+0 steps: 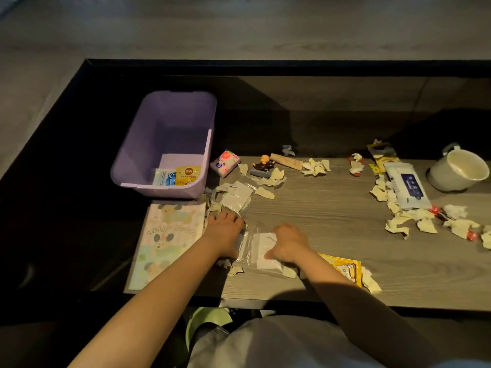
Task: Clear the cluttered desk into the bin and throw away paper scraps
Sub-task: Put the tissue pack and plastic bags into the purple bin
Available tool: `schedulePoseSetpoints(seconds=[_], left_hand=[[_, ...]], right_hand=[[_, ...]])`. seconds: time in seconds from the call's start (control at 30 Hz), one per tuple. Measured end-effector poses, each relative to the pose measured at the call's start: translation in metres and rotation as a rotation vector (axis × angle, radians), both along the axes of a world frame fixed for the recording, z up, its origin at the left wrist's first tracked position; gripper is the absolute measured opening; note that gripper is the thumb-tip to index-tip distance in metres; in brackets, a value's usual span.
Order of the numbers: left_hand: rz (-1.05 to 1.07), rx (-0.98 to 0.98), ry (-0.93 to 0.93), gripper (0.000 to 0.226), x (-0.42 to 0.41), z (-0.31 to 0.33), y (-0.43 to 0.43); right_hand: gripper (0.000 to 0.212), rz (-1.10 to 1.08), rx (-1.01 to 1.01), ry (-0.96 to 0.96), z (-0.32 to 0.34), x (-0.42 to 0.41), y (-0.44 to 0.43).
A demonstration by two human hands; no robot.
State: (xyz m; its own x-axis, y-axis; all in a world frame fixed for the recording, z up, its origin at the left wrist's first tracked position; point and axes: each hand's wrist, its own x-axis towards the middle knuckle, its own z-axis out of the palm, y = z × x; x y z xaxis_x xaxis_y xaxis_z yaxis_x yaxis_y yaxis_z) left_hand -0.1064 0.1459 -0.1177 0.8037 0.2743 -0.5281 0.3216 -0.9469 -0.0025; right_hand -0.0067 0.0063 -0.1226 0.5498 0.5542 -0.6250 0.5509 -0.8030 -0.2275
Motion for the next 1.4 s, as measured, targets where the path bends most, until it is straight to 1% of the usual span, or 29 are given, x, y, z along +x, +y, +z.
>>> schedulePoseSetpoints(seconds=[0.1,0.17,0.3,0.37,0.43,0.53,0.67,0.8,0.93,0.97,1.0,1.13,1.17,1.23,1.3,1.33,1.4], left_hand=[[0.01,-0.011,0.014,0.073,0.001,0.003,0.001],[0.031,-0.023,0.013,0.076,0.001,0.005,0.002],[0.081,-0.062,0.028,0.077,0.003,0.005,0.003],[0.111,-0.082,0.027,0.071,0.005,0.004,0.004],[0.116,-0.08,0.025,0.062,0.007,0.004,0.006],[0.121,-0.069,0.022,0.051,0.008,0.007,0.008],[0.122,-0.076,0.009,0.043,0.009,0.011,0.007],[0.178,-0.175,-0.031,0.028,0.009,0.014,0.008],[0.156,-0.171,-0.124,0.019,0.012,0.022,0.014],[0.169,-0.192,-0.157,0.022,0.012,0.022,0.015],[0.194,-0.222,-0.191,0.03,0.012,0.021,0.016],[0.306,-0.371,-0.281,0.088,0.01,0.015,0.009],[0.322,-0.394,-0.305,0.096,0.01,0.015,0.007],[0.34,-0.395,-0.347,0.102,0.01,0.015,0.006],[0.392,-0.382,-0.391,0.094,0.009,0.016,0.006],[0.417,-0.373,-0.418,0.083,0.009,0.018,0.007],[0.422,-0.35,-0.479,0.052,0.011,0.023,0.01]], right_hand=[[0.048,-0.31,0.19,0.161,0.002,0.008,-0.005],[0.041,-0.482,0.318,0.235,0.006,0.014,-0.008],[0.038,-0.769,0.607,0.331,0.022,0.023,-0.011],[0.036,-0.84,0.699,0.371,0.03,0.026,-0.012],[0.034,-0.861,0.761,0.396,0.036,0.028,-0.013],[0.038,-0.883,0.833,0.431,0.044,0.029,-0.016],[0.041,-0.896,0.882,0.491,0.051,0.027,-0.018],[0.029,-0.879,0.917,0.522,0.055,0.023,-0.022],[0.02,-0.855,0.953,0.474,0.06,0.025,-0.025],[0.021,-0.854,0.959,0.463,0.062,0.025,-0.025],[0.023,-0.856,0.968,0.459,0.064,0.026,-0.025],[0.026,-0.859,1.004,0.442,0.067,0.027,-0.026],[0.026,-0.857,1.01,0.436,0.067,0.027,-0.026],[0.025,-0.851,1.019,0.423,0.067,0.026,-0.026],[0.027,-0.855,1.03,0.428,0.068,0.025,-0.025],[0.028,-0.858,1.036,0.433,0.069,0.025,-0.024],[0.026,-0.85,1.047,0.434,0.071,0.027,-0.023]])
